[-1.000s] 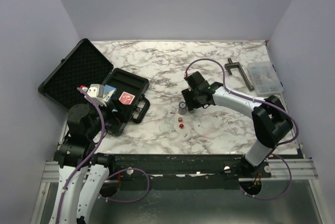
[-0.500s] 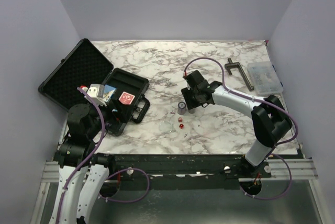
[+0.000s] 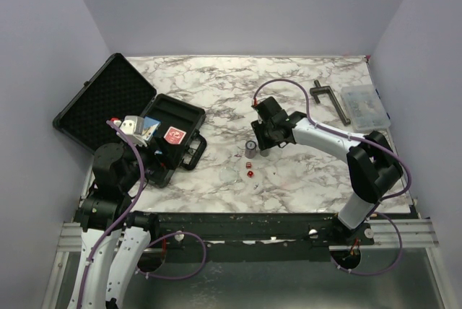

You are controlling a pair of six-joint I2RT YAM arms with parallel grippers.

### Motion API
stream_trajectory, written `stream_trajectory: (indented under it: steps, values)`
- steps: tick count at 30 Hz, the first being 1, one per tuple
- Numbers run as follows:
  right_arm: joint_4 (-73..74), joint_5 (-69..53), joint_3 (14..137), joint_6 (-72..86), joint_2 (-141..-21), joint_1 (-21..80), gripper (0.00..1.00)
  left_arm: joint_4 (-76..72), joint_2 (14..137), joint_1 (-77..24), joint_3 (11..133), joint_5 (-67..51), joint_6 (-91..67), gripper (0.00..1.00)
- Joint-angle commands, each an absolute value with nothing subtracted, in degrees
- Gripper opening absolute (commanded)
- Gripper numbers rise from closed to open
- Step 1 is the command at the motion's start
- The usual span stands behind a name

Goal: Pack up texas hold em set

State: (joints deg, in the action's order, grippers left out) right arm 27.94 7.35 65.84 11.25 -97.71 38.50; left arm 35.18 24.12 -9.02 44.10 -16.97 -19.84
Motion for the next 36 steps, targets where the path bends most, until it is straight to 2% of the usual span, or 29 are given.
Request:
stream_trajectory:
  steps: [1, 7, 9, 12, 15, 20, 26, 36]
  values:
    - [28.21, 9.54, 67.39, 9.85, -97.37, 38.23, 0.41, 34.11, 24.27, -8.96, 43.45, -18.20, -19.07, 0.91]
    - [28.28, 9.76, 67.69, 9.39, -97.32, 37.29, 0.43, 34.10, 24.35, -8.96, 43.42, -18.24, -19.13, 0.90]
    - [28.87, 9.18, 67.93, 9.35, -97.51, 37.25, 0.51, 34.10, 24.37, -8.97, 43.42, -18.19, -19.03, 0.90]
    - [29.18, 8.26, 67.70, 9.56, -97.28, 37.27, 0.68, 34.10, 24.49, -8.98, 43.49, -18.19, -19.05, 0.90]
    - [29.14, 7.60, 67.23, 9.93, -96.64, 37.27, 0.75, 34.10, 24.51, -9.05, 43.42, -18.19, -19.06, 0.90]
    - [29.68, 7.21, 66.62, 10.13, -95.76, 37.27, 0.72, 34.10, 24.52, -8.97, 43.42, -18.27, -19.02, 0.90]
    - [30.06, 5.99, 65.45, 10.67, -95.18, 37.27, 0.58, 34.08, 24.39, -8.98, 43.42, -18.20, -19.05, 0.90]
    - [30.05, 5.97, 65.38, 10.98, -96.23, 37.27, 0.57, 34.09, 24.35, -9.01, 43.42, -18.20, -19.06, 0.90]
